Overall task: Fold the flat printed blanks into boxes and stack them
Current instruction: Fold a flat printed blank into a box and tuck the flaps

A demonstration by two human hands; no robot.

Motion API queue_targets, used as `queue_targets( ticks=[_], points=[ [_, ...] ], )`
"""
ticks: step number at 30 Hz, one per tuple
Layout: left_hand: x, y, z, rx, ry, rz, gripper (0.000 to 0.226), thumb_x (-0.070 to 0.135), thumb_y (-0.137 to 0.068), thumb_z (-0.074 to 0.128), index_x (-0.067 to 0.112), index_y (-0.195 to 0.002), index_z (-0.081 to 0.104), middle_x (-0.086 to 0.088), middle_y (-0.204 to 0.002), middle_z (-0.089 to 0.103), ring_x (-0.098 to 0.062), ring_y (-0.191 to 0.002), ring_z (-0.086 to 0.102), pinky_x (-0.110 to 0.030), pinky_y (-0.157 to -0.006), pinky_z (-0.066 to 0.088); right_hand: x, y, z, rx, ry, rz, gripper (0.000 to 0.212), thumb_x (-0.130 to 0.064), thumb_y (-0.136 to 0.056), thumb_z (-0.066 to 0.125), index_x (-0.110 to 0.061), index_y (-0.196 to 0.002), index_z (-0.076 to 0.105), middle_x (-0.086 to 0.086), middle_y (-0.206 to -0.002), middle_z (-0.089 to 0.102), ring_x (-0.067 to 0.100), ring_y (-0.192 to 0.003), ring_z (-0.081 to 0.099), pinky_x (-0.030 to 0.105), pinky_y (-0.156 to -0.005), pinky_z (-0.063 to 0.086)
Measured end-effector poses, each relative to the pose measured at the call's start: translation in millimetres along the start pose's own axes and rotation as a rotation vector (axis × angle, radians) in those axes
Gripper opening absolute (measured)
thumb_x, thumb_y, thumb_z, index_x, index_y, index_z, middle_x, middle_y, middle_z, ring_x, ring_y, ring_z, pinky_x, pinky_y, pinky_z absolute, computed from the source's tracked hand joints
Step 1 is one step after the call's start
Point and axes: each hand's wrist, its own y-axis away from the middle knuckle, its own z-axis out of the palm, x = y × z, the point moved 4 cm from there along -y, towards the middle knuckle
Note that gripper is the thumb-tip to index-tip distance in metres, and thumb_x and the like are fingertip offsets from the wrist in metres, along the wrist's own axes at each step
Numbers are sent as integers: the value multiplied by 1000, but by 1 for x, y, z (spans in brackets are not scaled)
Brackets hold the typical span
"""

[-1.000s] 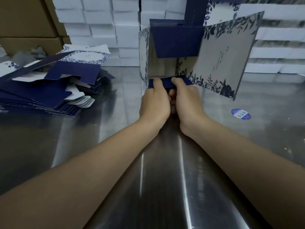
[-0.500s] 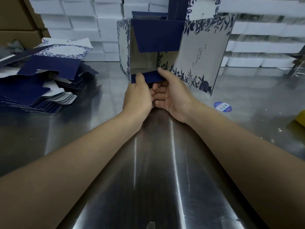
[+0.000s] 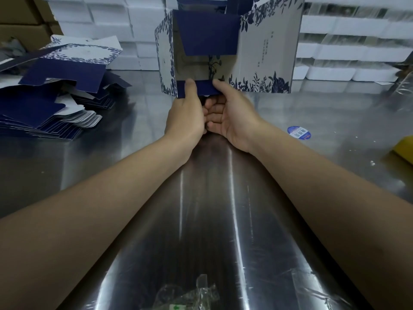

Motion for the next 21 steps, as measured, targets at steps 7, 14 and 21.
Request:
queue_targets(
  ticks=[7,14,21],
  points=[
    [0,-4,0,-14,96,-61,48,35,-109,30,21,-80,66,9,-53,64,-9,-53,62,-24,-52,53,2,-1,0,2,-8,6,54,-46,-108,47,-11,-69,61,8,-66,68,18,-55,66,26,-54,52],
    [7,-7,-9,-59,270,-197,43,39,-111,34,18,-102,69,-2,-74,75,-15,-67,71,-24,-50,58,1,0,1,64,-21,32,49,-38,-111,39,-11,-75,59,2,-59,66,13,-51,63,24,-55,49],
    [5,-9,-9,-39,227,-146,44,33,-110,31,19,-97,70,2,-63,74,-11,-56,70,-25,-52,59,1,-1,2,54,-10,5,53,-42,-110,43,-10,-71,59,4,-60,66,15,-51,63,24,-53,51]
  ],
)
